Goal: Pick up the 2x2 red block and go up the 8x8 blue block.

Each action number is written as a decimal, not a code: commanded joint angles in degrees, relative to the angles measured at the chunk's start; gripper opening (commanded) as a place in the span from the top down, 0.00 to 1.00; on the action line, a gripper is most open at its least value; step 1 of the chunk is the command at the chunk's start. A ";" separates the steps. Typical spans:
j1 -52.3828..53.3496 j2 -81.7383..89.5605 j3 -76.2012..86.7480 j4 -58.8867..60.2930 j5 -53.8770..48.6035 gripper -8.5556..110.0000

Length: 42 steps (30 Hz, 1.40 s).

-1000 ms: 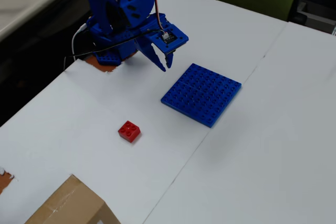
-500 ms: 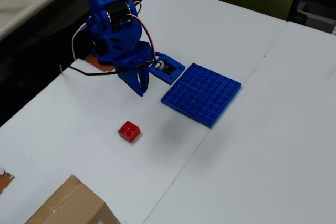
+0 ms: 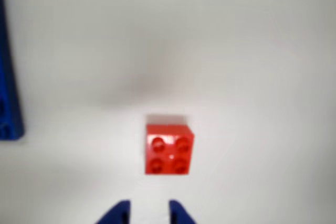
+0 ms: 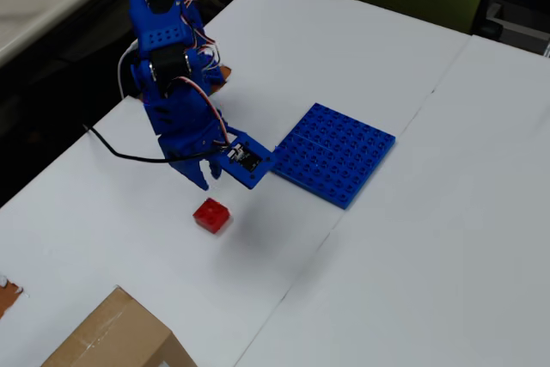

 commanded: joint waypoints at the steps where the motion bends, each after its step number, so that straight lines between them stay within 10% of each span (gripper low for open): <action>1: 1.67 -0.62 -2.72 -1.49 -0.09 0.84; 42: 4.66 -10.46 -1.32 -12.22 -2.55 0.72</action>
